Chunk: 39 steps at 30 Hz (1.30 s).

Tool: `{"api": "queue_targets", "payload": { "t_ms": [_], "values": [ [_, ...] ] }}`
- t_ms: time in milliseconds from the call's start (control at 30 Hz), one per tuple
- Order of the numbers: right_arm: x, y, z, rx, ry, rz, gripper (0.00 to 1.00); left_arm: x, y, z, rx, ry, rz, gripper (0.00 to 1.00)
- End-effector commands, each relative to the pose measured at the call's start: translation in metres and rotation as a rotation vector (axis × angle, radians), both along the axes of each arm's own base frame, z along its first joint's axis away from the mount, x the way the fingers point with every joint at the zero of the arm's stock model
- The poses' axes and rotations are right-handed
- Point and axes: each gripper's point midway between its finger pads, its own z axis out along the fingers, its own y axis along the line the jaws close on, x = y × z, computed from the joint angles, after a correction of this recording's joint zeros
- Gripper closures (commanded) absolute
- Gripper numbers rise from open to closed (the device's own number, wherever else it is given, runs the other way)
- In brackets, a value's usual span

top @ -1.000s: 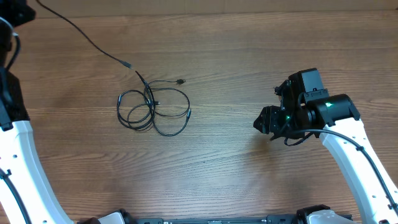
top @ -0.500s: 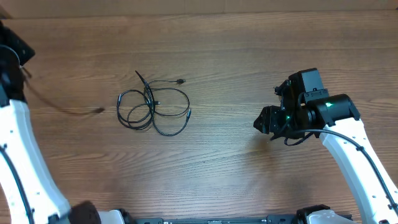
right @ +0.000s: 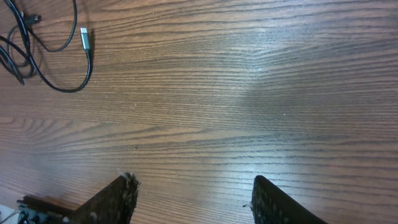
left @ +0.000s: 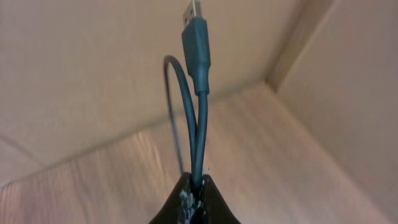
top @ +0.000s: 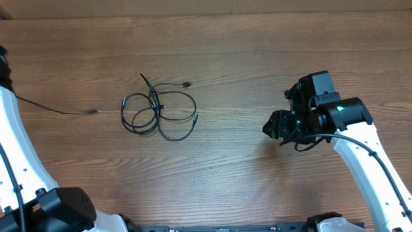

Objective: Untangle cables

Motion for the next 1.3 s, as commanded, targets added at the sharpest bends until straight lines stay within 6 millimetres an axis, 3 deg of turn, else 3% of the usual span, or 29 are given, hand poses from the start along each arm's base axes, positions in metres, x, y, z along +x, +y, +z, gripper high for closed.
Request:
{"api": "queue_targets", "payload": {
  "t_ms": [0, 200, 300, 467, 500, 567, 767, 867, 1033, 1267],
  "values": [
    [0.003, -0.002, 0.003, -0.008, -0.014, -0.005, 0.43, 0.003, 0.009, 0.026, 0.073, -0.07, 0.007, 0.96],
    [0.003, -0.002, 0.003, -0.008, -0.013, -0.005, 0.43, 0.024, 0.007, 0.053, 0.169, -0.121, -0.106, 0.96],
    [0.003, -0.002, 0.003, -0.007, -0.014, -0.006, 0.43, 0.029, 0.002, 0.051, 0.153, -0.121, -0.143, 0.96],
    [0.003, -0.002, 0.003, -0.007, -0.014, -0.006, 0.43, 0.036, -0.028, -0.006, -0.045, 0.007, -0.298, 0.96],
    [0.003, -0.002, 0.003, -0.007, -0.013, -0.006, 0.43, 0.035, -0.04, -0.034, -0.137, 0.074, -0.342, 0.96],
    [0.003, -0.002, 0.003, -0.007, -0.012, -0.006, 0.43, 0.031, -0.051, -0.065, -0.237, 0.154, -0.373, 0.96],
    [0.003, -0.002, 0.003, -0.007, -0.012, -0.006, 0.43, 0.013, -0.066, -0.148, -0.46, 0.389, -0.365, 0.96],
    [0.003, -0.002, 0.003, -0.007, -0.012, -0.006, 0.43, 0.009, -0.068, -0.177, -0.523, 0.466, -0.355, 0.96],
    [0.002, -0.002, 0.002, -0.008, -0.008, -0.006, 0.43, 0.007, -0.068, -0.21, -0.582, 0.539, -0.343, 0.96],
    [0.002, -0.002, 0.002, -0.008, -0.008, -0.006, 0.44, -0.007, -0.042, -0.209, -0.477, 0.619, -0.233, 0.96]
  ]
}}
